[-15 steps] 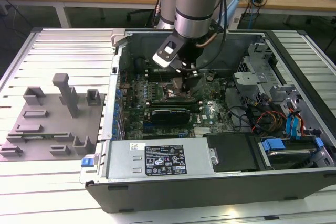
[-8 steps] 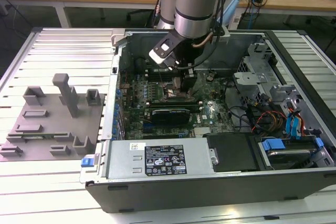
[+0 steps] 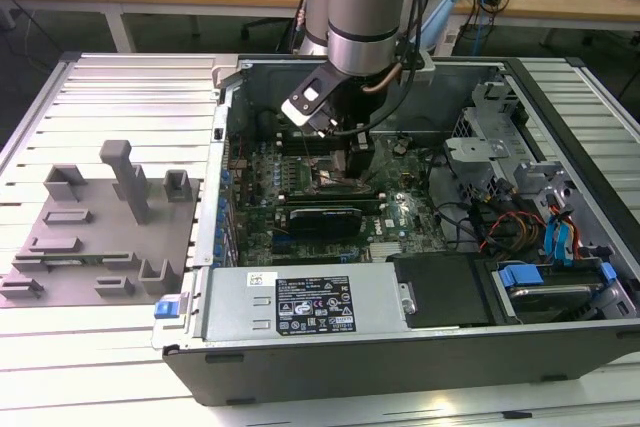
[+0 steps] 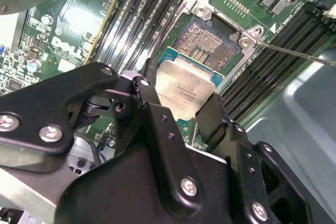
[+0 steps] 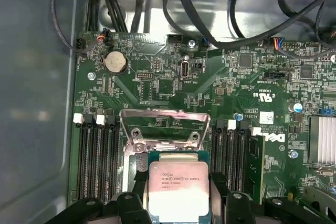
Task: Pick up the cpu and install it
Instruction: 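Place the cpu into insertion slot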
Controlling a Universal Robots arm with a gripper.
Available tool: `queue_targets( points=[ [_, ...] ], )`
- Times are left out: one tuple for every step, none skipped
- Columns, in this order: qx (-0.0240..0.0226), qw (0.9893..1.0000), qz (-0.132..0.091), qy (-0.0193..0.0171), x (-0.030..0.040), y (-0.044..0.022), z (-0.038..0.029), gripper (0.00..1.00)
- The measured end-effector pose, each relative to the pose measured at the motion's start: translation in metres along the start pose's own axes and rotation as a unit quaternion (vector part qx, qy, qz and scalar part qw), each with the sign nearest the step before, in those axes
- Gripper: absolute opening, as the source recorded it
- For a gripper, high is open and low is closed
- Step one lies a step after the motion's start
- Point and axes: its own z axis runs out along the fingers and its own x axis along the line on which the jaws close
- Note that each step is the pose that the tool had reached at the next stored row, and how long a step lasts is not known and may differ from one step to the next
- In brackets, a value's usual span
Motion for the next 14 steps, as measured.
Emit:
queue_targets(
  points=[
    [-0.0001,1.0000,0.000,0.0000,0.0002,-0.0008,0.0008,0.55],
    [-0.0001,1.0000,0.000,-0.0001,0.0004,-0.0015,0.0012,0.55],
    [-0.0002,1.0000,0.000,0.0000,0.0007,-0.0018,0.0016,0.55],
    [-0.0002,1.0000,0.000,0.0000,0.0010,-0.0022,0.0020,0.55],
    [-0.0002,1.0000,0.000,-0.0001,0.0016,-0.0025,0.0023,0.55],
    [-0.0002,1.0000,0.000,0.0000,0.0022,-0.0027,0.0029,0.55],
    [-0.0004,1.0000,0.000,0.0000,0.0029,-0.0031,0.0036,0.55],
    [-0.0008,1.0000,0.000,0.0000,0.0033,-0.0038,0.0040,0.55],
    [-0.0012,1.0000,0.000,-0.0001,0.0034,-0.0047,0.0044,0.55],
    [-0.0019,1.0000,0.000,-0.0002,0.0036,-0.0061,0.0052,0.55],
    [-0.0028,1.0000,0.000,-0.0003,0.0037,-0.0074,0.0064,0.55],
    [-0.0036,1.0000,0.000,-0.0004,0.0037,-0.0081,0.0073,0.55],
    [-0.0045,1.0000,-0.001,-0.0004,0.0037,-0.0086,0.0086,0.55],
    [-0.0049,1.0000,-0.001,-0.0004,0.0037,-0.0087,0.0092,0.55]
  ],
)
